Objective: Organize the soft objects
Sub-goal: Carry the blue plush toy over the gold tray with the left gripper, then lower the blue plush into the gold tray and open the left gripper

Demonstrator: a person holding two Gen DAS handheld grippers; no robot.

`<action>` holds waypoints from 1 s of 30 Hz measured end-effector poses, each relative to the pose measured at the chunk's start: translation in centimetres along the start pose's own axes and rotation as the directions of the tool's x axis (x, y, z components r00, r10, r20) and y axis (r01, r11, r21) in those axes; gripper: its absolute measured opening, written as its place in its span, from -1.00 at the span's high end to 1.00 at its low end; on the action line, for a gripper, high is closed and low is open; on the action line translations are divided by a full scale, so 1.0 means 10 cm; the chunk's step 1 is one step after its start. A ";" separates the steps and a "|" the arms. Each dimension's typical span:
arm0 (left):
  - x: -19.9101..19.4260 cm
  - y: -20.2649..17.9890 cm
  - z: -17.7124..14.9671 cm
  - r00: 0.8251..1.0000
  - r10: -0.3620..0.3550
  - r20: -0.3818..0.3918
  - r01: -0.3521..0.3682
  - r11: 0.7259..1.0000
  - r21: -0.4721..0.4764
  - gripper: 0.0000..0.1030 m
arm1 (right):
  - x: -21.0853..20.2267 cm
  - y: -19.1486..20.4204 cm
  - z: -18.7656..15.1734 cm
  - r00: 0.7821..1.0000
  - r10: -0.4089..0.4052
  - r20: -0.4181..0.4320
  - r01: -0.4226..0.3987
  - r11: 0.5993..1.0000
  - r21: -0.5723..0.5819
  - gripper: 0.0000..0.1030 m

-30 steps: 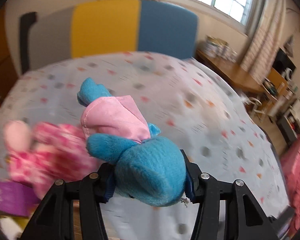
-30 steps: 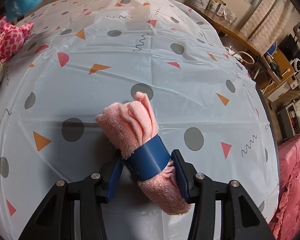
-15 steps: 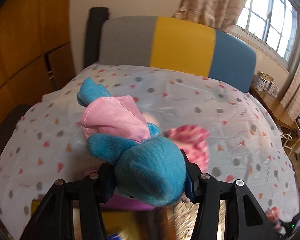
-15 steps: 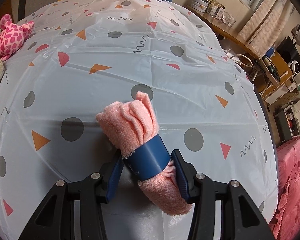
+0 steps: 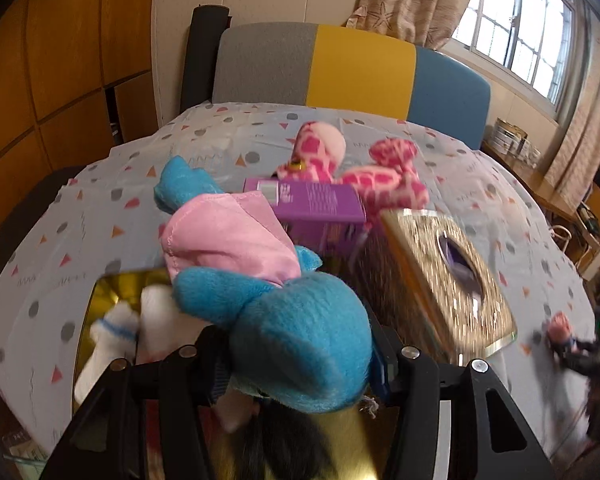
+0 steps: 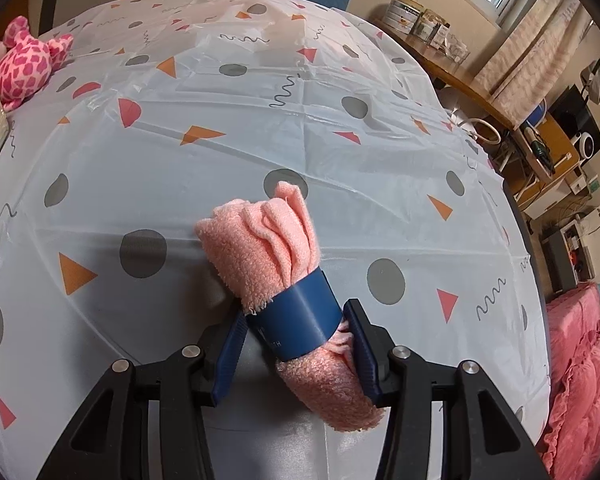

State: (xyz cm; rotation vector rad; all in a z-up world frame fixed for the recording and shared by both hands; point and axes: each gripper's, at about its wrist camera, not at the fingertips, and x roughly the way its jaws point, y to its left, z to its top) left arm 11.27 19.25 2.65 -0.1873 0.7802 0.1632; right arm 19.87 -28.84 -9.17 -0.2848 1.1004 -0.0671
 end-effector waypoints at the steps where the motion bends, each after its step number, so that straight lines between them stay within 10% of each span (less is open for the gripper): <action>1: -0.04 0.01 -0.07 1.000 0.001 0.003 -0.001 1.000 0.000 -0.06 | 0.00 0.00 0.00 1.000 -0.002 0.002 0.002 1.000 -0.002 0.03; 30: -0.76 0.68 -0.99 0.987 0.154 0.045 -0.149 0.984 -0.095 -0.09 | 0.00 0.07 -0.06 0.998 -0.041 0.054 0.043 0.998 -0.036 0.03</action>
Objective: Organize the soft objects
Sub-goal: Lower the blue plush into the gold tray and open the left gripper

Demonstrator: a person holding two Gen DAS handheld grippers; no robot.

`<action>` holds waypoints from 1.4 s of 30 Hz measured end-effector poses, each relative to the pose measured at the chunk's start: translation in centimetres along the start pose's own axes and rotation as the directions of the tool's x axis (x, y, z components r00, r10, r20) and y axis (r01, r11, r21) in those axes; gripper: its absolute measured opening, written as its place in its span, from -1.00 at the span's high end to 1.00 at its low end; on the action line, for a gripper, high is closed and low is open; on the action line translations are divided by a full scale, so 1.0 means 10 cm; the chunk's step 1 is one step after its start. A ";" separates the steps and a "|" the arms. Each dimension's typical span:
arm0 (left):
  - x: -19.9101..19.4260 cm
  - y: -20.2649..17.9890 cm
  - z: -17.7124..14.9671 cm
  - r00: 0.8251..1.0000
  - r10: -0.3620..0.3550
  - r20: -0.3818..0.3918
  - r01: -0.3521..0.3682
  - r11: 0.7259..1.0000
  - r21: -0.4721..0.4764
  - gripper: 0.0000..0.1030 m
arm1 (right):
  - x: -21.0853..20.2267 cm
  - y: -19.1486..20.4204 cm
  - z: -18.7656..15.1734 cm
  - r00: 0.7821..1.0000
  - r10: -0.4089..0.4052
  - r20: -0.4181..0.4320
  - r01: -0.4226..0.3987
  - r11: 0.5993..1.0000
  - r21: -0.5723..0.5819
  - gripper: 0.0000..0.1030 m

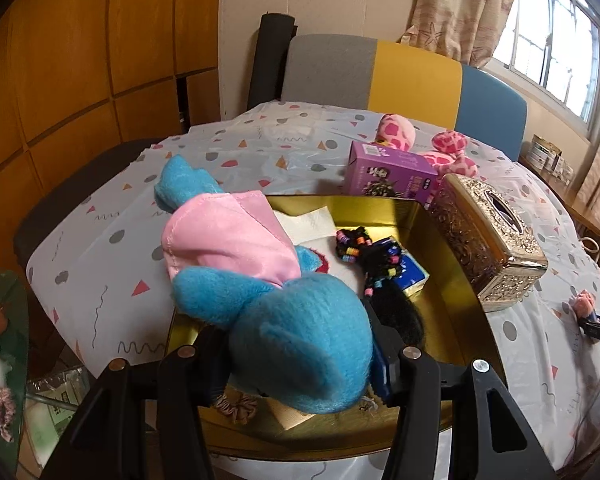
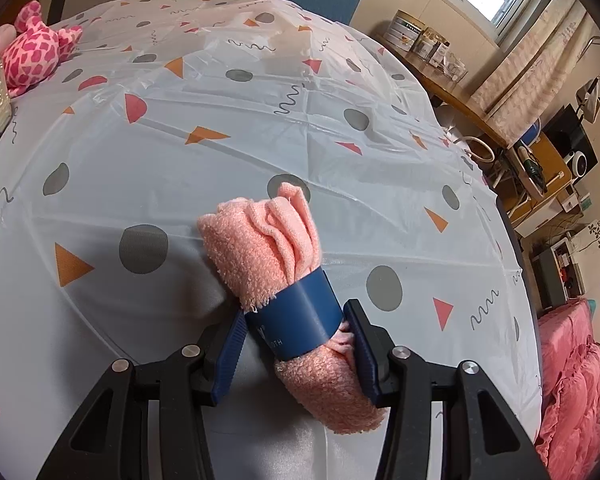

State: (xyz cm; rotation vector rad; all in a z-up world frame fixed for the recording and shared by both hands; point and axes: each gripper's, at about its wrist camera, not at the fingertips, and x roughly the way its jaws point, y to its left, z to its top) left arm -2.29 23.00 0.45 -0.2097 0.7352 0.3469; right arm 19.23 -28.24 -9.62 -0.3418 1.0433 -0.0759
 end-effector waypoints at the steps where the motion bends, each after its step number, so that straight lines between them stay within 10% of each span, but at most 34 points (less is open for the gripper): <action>1: 0.00 0.03 -0.01 1.000 0.000 -0.004 0.000 1.000 -0.004 -0.09 | 0.00 0.00 0.00 1.000 0.000 0.000 0.000 1.000 0.000 0.03; 9: -0.02 0.29 -0.09 0.987 -0.148 -0.066 0.145 0.989 -0.040 -0.09 | -0.01 0.01 -0.01 1.000 -0.006 0.002 0.006 1.000 -0.003 0.03; 20: 0.49 -0.17 -0.19 0.926 -0.312 -0.211 0.320 0.948 0.002 -0.09 | -0.02 0.03 -0.01 1.000 -0.016 0.001 0.016 1.000 -0.010 0.03; 31: 0.81 -0.24 -0.12 0.941 -0.225 -0.252 0.223 0.974 -0.036 -0.66 | -0.02 0.03 -0.01 1.000 -0.019 0.001 0.019 1.000 -0.014 0.03; 42: 0.41 -0.03 -0.20 0.983 -0.064 -0.175 0.060 0.998 -0.027 -0.70 | -0.01 0.04 0.00 1.000 -0.026 -0.006 0.026 1.000 -0.006 0.05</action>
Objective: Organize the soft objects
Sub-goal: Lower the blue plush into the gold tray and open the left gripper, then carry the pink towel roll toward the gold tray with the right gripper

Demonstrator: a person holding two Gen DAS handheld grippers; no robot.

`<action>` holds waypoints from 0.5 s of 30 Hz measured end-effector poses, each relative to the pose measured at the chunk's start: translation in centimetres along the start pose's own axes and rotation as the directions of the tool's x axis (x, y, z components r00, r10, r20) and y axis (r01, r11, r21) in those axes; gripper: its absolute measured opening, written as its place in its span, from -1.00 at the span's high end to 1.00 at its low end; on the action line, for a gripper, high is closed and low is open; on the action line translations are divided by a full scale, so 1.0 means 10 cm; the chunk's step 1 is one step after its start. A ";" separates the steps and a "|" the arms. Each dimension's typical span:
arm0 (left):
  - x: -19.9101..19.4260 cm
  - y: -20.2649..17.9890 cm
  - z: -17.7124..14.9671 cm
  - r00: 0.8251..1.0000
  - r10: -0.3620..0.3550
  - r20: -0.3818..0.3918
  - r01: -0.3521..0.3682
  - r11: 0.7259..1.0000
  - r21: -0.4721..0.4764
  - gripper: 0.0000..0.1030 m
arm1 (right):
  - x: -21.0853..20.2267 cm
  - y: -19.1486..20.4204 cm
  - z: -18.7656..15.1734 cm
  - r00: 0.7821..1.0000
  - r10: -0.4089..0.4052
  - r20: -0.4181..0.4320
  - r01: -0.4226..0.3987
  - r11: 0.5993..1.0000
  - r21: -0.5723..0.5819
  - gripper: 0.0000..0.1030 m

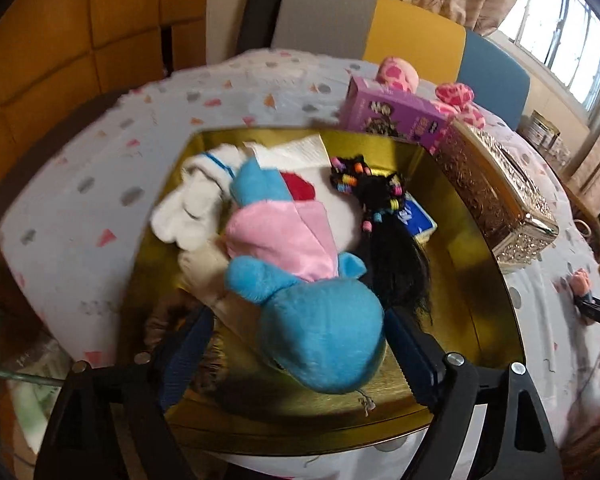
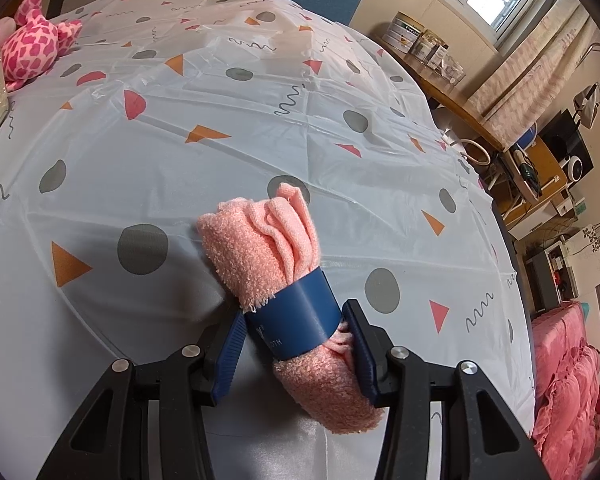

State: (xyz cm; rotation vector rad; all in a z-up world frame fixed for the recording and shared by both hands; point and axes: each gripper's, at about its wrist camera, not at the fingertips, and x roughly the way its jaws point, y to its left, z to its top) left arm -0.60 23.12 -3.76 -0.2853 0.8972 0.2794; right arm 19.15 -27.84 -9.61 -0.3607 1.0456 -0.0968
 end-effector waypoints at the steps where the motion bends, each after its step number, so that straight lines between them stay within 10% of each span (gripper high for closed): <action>1: -0.05 0.00 0.00 1.000 0.014 0.019 -0.014 1.000 0.001 -0.70 | 0.00 -0.01 0.00 1.000 0.001 -0.002 -0.001 1.000 0.003 0.06; 15: -0.40 0.07 0.13 0.984 0.095 0.152 -0.094 0.996 -0.012 -0.70 | 0.01 -0.01 0.07 0.997 -0.010 -0.079 0.021 0.990 0.139 0.09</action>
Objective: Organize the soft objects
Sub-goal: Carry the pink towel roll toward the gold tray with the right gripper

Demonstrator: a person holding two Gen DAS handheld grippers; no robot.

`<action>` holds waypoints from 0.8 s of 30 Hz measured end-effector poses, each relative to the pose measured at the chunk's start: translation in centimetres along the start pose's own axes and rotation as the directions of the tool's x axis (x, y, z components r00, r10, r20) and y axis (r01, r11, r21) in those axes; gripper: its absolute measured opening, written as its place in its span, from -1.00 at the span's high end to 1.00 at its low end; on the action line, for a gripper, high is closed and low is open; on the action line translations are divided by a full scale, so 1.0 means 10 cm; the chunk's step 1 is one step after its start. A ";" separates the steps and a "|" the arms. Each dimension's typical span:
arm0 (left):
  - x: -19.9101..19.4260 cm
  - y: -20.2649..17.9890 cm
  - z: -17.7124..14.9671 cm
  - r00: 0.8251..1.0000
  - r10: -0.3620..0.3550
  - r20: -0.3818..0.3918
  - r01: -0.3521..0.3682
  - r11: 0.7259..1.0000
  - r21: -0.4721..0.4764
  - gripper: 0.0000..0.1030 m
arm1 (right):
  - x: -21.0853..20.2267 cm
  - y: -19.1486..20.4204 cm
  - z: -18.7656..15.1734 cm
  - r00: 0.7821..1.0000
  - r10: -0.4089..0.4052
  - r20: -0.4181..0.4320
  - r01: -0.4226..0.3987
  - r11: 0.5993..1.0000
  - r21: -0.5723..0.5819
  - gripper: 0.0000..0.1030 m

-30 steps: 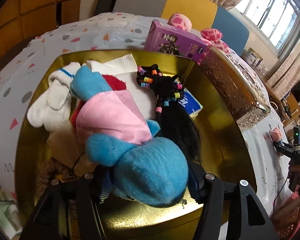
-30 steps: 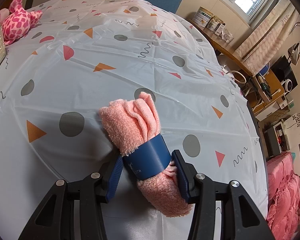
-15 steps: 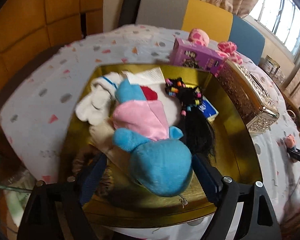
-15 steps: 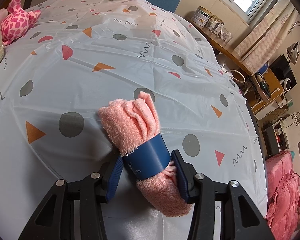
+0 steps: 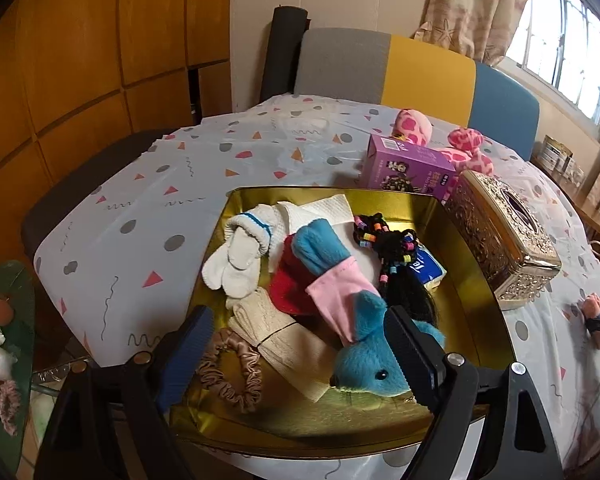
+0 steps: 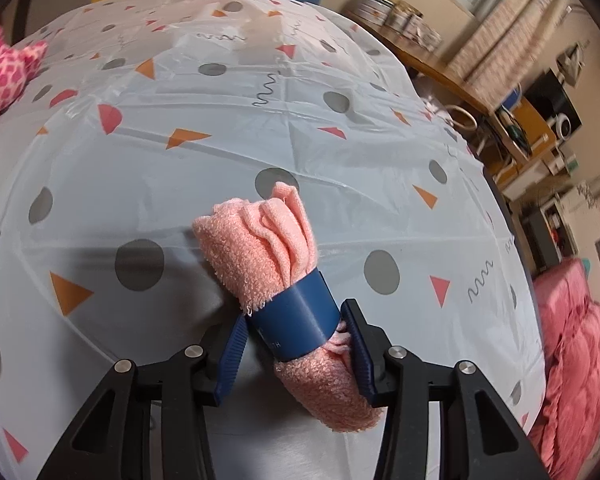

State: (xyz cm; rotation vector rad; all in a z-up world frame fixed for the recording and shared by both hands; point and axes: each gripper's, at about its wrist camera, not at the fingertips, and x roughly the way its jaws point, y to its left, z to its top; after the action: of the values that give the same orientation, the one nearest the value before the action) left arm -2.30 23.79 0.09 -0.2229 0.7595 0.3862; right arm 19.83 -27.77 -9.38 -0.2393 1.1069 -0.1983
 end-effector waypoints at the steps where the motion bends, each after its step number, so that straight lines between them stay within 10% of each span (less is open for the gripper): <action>1: 0.00 0.02 0.00 1.000 0.004 0.002 -0.004 1.000 -0.002 -0.70 | 0.00 0.00 0.01 1.000 0.006 -0.005 -0.006 1.000 0.021 0.09; 24: 0.00 0.17 -0.11 1.000 -0.009 -0.014 0.008 0.999 -0.036 -0.70 | -0.15 0.63 0.64 0.975 0.216 -0.061 -0.201 0.961 0.187 0.15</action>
State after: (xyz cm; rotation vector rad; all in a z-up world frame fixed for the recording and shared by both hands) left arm -3.69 25.00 -0.76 -0.2628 0.7655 0.3908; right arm 25.19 -20.76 -7.20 0.0482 1.1783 -0.1191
